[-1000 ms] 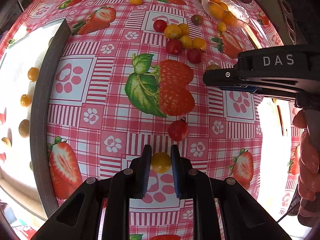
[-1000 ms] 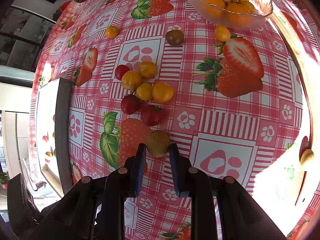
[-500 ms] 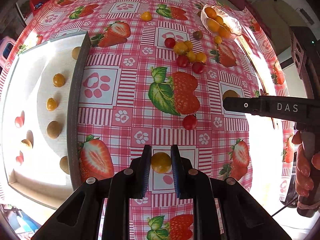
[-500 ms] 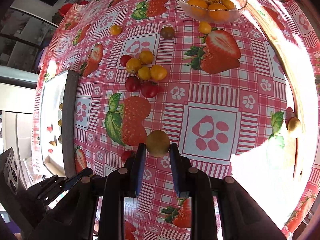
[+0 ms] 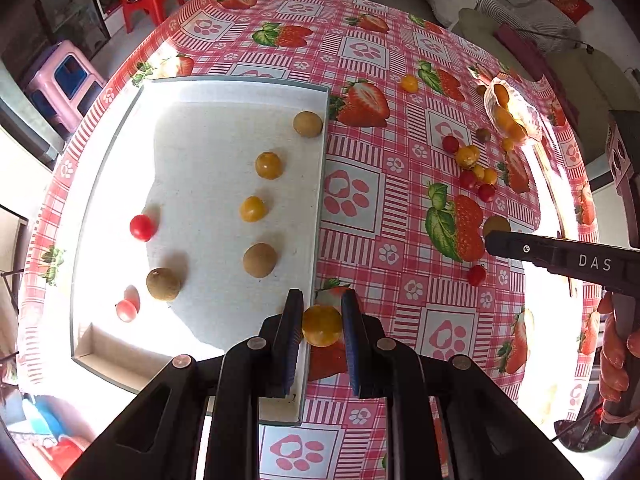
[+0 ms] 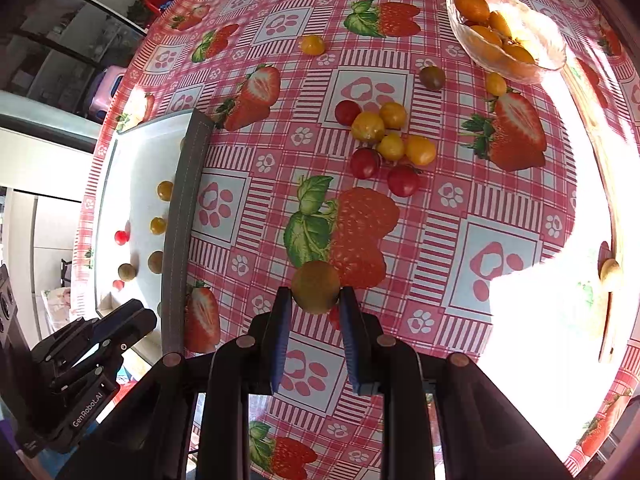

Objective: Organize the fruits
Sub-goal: 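Carry both fruits into the white tray and open both tools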

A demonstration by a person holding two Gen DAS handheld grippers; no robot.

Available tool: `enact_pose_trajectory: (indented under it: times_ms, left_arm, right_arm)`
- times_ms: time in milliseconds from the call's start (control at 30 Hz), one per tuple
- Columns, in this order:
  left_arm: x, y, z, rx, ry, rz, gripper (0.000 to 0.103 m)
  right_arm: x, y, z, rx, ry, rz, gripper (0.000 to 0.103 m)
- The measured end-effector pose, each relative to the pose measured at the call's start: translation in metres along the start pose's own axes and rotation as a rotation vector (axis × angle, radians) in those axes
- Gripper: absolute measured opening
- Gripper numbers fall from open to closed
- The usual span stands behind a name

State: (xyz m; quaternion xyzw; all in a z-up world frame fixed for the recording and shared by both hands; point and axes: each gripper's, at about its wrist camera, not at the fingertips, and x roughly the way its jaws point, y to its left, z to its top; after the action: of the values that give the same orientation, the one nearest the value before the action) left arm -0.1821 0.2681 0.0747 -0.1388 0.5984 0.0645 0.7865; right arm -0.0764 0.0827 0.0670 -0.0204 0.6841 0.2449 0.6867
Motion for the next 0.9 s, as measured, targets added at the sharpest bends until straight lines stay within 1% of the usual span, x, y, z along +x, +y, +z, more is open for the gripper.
enact_pose_trajectory:
  times_ms: [200, 433, 533, 700, 900]
  left_arm:
    - [-0.002, 0.052, 0.018, -0.053, -0.033, 0.063, 0.021]
    - [0.014, 0.103, 0.051, -0.11, -0.051, 0.122, 0.021]
    - [0.025, 0.116, 0.064, -0.122, -0.045, 0.139, 0.021]
    - [0.043, 0.129, 0.08, -0.135, -0.025, 0.149, 0.021]
    - [0.057, 0.133, 0.086, -0.109, -0.003, 0.165, 0.021]
  right_arm:
    - [0.014, 0.051, 0.021, -0.08, 0.014, 0.013, 0.027]
    - [0.043, 0.108, 0.053, -0.132, 0.034, 0.034, 0.027]
    - [0.058, 0.126, 0.069, -0.136, 0.051, 0.042, 0.027]
    - [0.081, 0.149, 0.092, -0.147, 0.059, 0.027, 0.027]
    - [0.101, 0.158, 0.111, -0.141, 0.061, 0.0, 0.027]
